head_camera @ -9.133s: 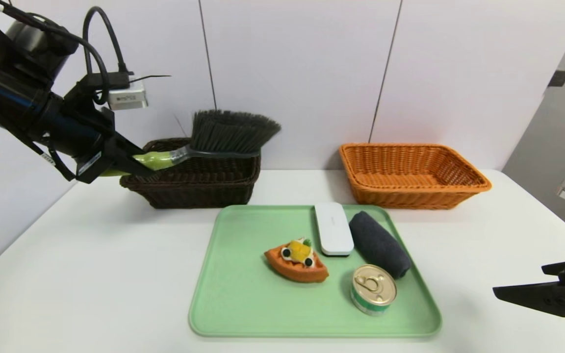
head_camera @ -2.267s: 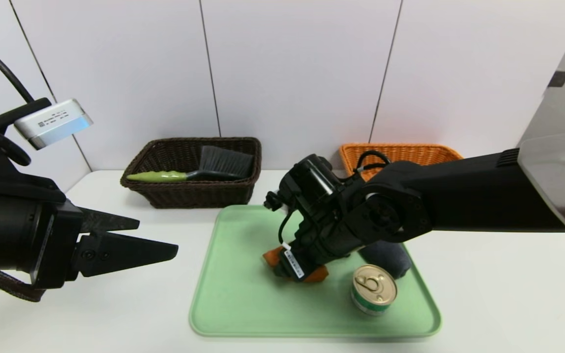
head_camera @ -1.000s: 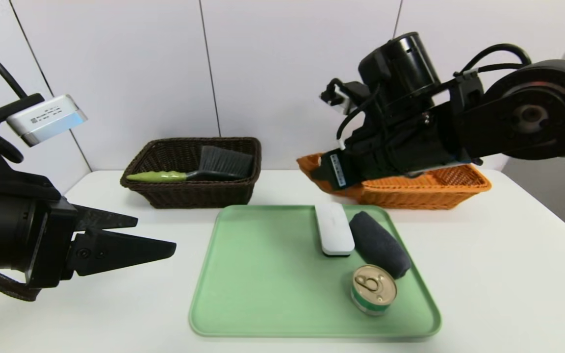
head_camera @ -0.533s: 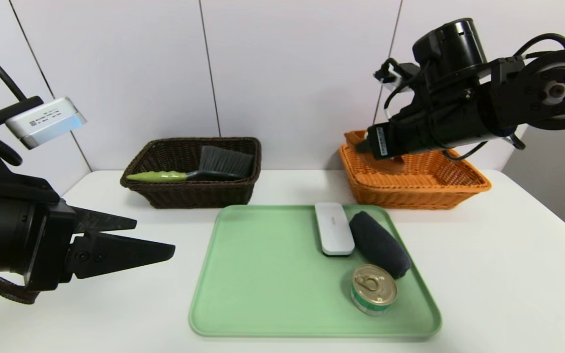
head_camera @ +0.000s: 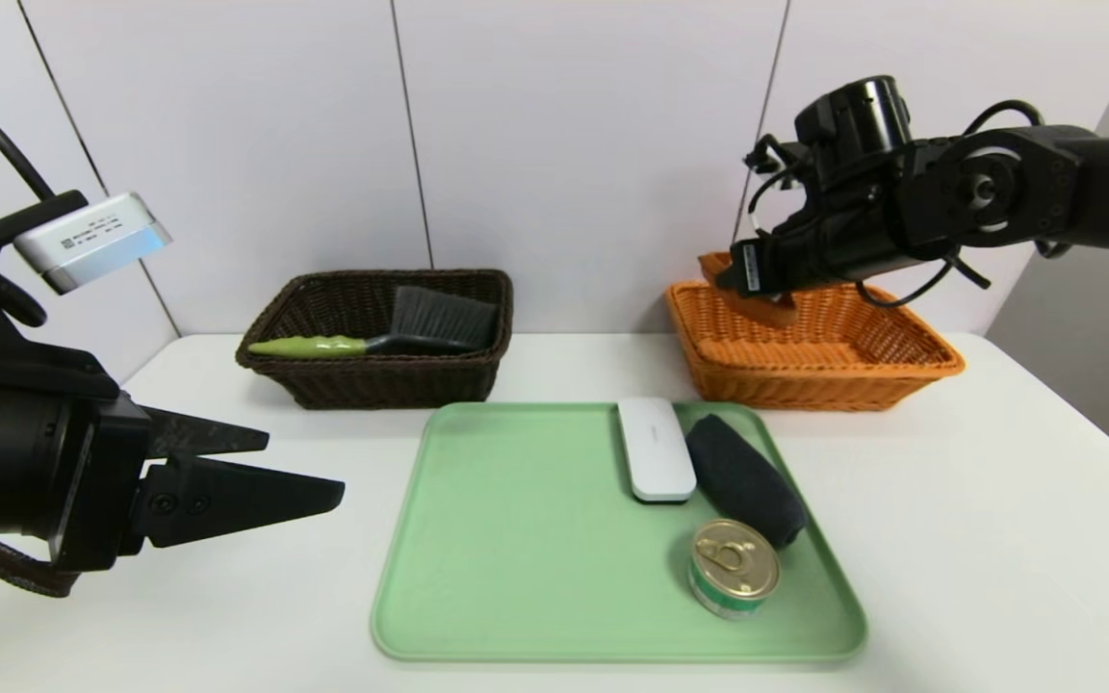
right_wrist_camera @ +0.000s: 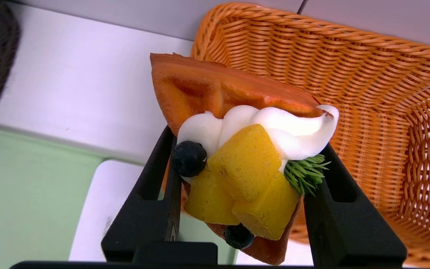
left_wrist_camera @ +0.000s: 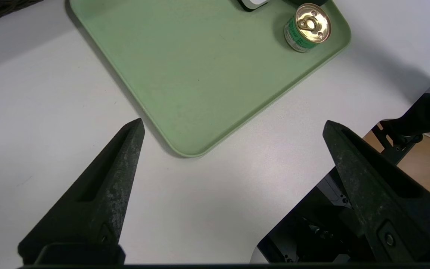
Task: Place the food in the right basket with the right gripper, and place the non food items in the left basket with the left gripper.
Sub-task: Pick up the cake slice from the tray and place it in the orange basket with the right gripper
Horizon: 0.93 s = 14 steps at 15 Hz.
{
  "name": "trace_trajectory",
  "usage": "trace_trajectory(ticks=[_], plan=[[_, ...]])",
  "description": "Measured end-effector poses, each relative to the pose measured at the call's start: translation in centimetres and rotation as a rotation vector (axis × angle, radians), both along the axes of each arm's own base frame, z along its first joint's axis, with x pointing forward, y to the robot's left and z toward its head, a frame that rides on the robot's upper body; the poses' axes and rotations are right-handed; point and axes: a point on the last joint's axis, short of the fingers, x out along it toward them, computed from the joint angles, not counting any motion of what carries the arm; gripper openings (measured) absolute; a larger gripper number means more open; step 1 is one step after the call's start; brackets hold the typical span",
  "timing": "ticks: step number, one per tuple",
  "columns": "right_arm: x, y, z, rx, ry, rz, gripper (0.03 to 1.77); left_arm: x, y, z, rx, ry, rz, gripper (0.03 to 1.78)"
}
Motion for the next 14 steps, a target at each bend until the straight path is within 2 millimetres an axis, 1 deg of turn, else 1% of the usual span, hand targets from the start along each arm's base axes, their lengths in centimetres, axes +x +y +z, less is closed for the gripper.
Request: trace_trajectory(ticks=[3, 6, 9, 12, 14], plan=[[2.8, -0.2, -2.5, -0.011, 0.034, -0.026, 0.88, 0.0, 0.0, 0.0, 0.0, 0.001, 0.001, 1.69], [4.8, -0.1, -5.2, -0.025, 0.08, -0.032, 0.88, 0.0, 0.0, 0.0, -0.001, 0.003, 0.002, 1.69], [5.7, -0.1, -7.0, -0.031, 0.114, -0.032, 0.88, 0.0, 0.0, 0.0, -0.001, 0.003, 0.003, 1.69], [6.1, -0.4, -7.7, -0.038, 0.128, -0.035, 0.88, 0.0, 0.0, 0.0, -0.001, 0.003, 0.003, 1.69], [6.1, -0.6, -7.7, -0.043, 0.13, -0.033, 0.88, 0.1, 0.0, 0.1, -0.008, -0.01, 0.001, 1.69]])
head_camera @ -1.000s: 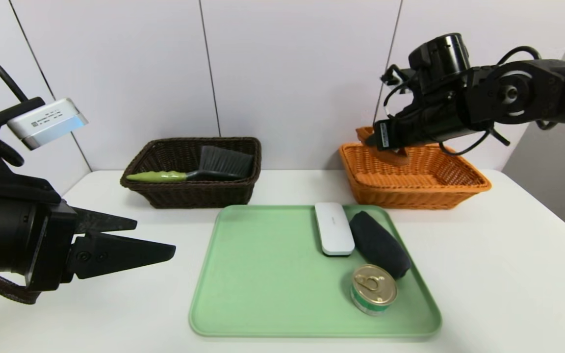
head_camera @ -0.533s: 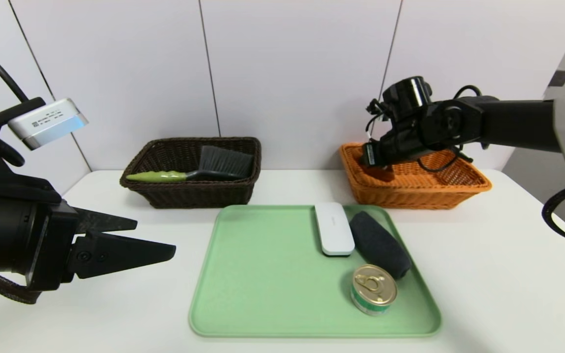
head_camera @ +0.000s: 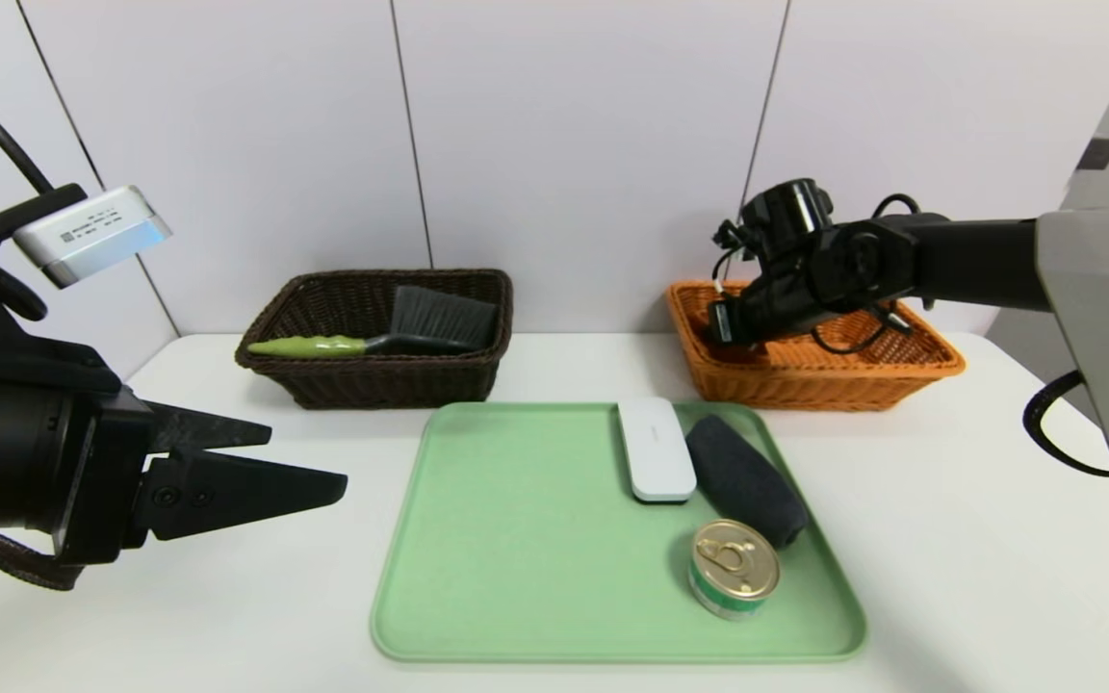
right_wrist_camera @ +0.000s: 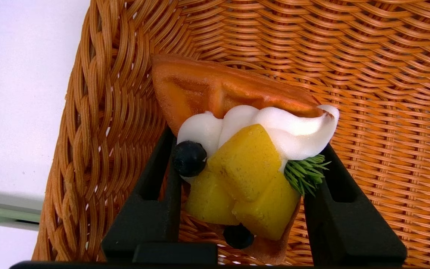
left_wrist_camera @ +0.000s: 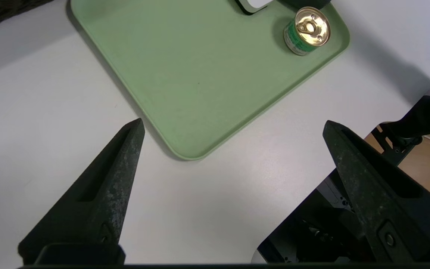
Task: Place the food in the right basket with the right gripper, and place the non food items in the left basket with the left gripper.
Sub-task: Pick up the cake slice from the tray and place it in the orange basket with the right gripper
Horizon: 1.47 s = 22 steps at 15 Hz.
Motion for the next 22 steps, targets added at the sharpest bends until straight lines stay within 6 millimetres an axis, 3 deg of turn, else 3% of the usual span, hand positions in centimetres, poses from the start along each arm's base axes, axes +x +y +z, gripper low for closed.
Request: trace_trajectory(ticks=[7, 12, 22], plan=[[-0.1, -0.4, 0.1, -0.016, 0.007, 0.008, 0.9, 0.0, 0.0, 0.0, -0.004, -0.007, -0.002, 1.69], [0.0, -0.5, 0.2, -0.014, 0.0, 0.004, 1.32, 0.0, 0.0, 0.1, -0.005, -0.008, -0.002, 1.69], [-0.4, -2.0, 1.9, -0.005, -0.03, -0.024, 1.6, 0.0, 0.0, 0.1, -0.009, -0.015, -0.004, 1.69]])
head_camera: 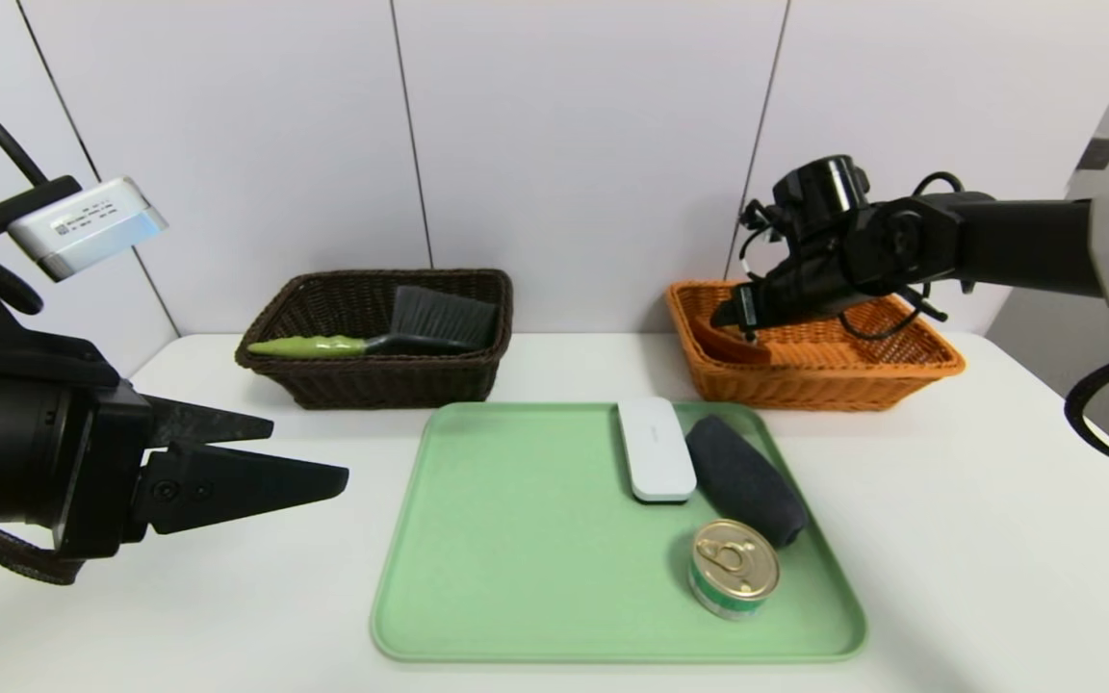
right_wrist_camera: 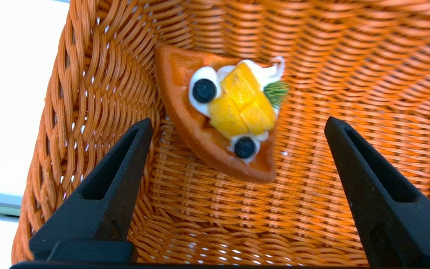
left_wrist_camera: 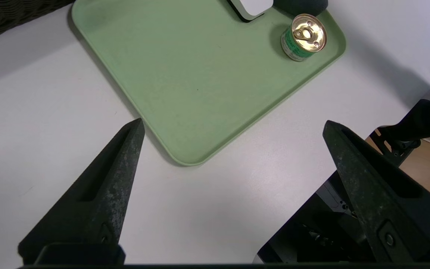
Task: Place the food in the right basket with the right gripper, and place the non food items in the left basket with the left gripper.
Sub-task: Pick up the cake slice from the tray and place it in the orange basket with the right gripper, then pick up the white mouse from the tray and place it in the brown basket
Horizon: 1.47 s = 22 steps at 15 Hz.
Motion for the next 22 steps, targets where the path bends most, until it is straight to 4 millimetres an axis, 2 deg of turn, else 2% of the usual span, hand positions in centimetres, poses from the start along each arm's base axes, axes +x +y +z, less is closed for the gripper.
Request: trace_trajectory(ticks=[3, 6, 13, 18, 22], plan=[[-0.9, -0.7, 1.7, 0.011, -0.022, -0.009, 1.64, 0.0, 0.0, 0.0, -0.001, 0.0, 0.001, 1.69], [-2.8, -1.2, 4.2, 0.024, -0.038, -0.011, 1.66, 0.2, -0.1, 0.1, -0.005, -0.01, 0.002, 1.69], [-9.7, -2.4, 11.2, 0.111, -0.095, -0.033, 1.69, 1.6, -0.9, 0.3, -0.025, -0.05, -0.012, 1.69], [-14.4, -3.3, 12.4, 0.151, -0.08, -0.037, 1.69, 3.5, -2.2, 0.2, -0.022, -0.015, -0.018, 1.69], [-17.4, -4.0, 12.2, 0.172, -0.062, -0.038, 1.69, 5.7, -5.3, 0.3, -0.021, 0.028, -0.021, 1.69]])
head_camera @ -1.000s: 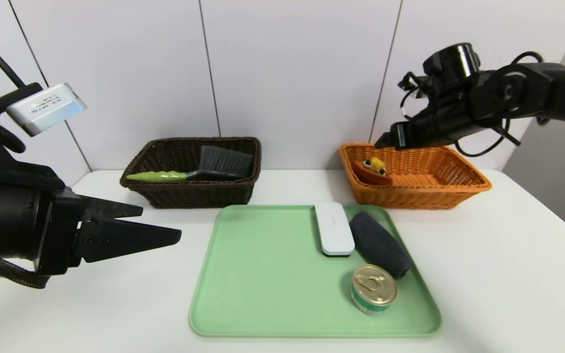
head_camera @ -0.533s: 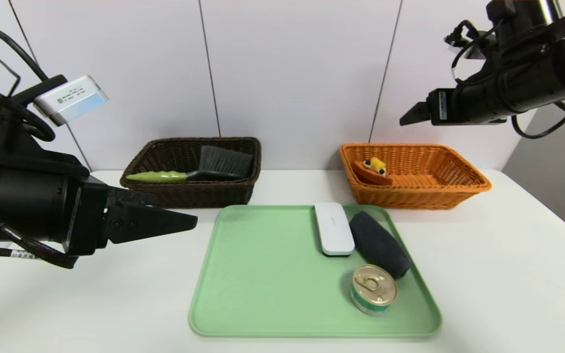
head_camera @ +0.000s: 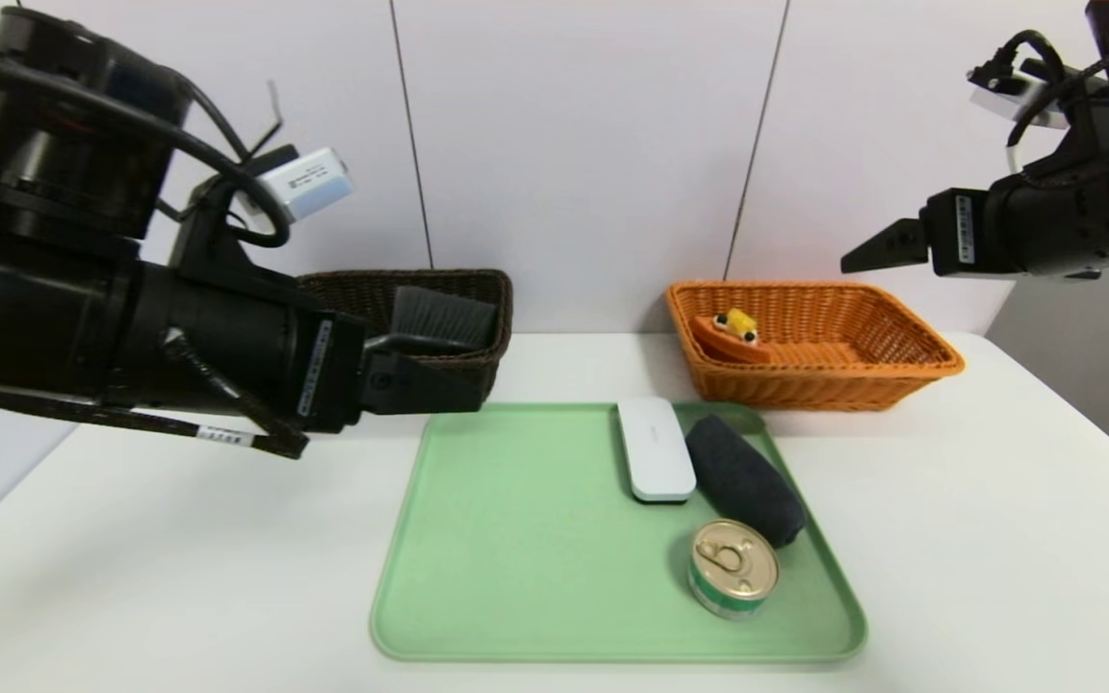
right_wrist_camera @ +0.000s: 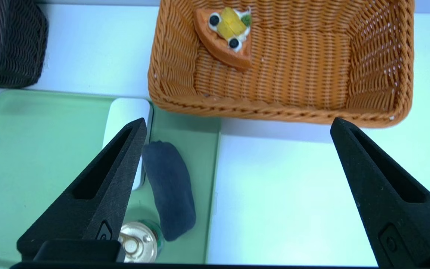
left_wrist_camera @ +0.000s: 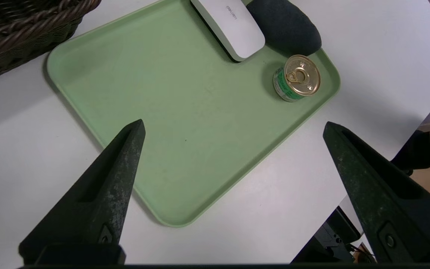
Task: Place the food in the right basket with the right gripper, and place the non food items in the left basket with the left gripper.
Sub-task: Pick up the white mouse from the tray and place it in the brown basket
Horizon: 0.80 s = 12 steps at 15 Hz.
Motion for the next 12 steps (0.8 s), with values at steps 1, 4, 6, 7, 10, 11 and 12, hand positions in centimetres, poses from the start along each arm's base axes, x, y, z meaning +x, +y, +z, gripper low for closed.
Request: trace_trajectory(ticks=[1, 4, 6, 7, 10, 11, 12], plan=[[-0.6, -0.1, 0.0, 0.0, 0.003, 0.0, 1.69, 0.5, -1.0, -0.1, 0.011, 0.007, 0.012, 1.69], [-2.1, -0.1, -0.1, -0.001, 0.005, 0.013, 1.69, 2.1, -4.7, -0.6, 0.029, 0.039, 0.048, 1.69], [-2.7, 0.1, -0.3, -0.002, 0.011, 0.028, 1.69, 3.1, -7.5, -1.2, 0.041, 0.06, 0.089, 1.69], [-3.0, 0.1, -0.3, -0.002, 0.013, 0.032, 1.69, 3.7, -9.0, -1.6, 0.047, 0.067, 0.116, 1.69], [-3.5, 0.1, -0.5, 0.008, 0.02, 0.029, 1.7, 5.2, -13.7, -3.1, 0.061, 0.08, 0.205, 1.69], [-3.7, 0.0, -0.6, 0.006, 0.024, 0.029, 1.7, 5.7, -15.2, -3.9, 0.072, 0.08, 0.226, 1.69], [-3.9, 0.0, -0.9, 0.006, 0.033, 0.027, 1.7, 6.0, -16.5, -4.8, 0.089, 0.08, 0.236, 1.69]])
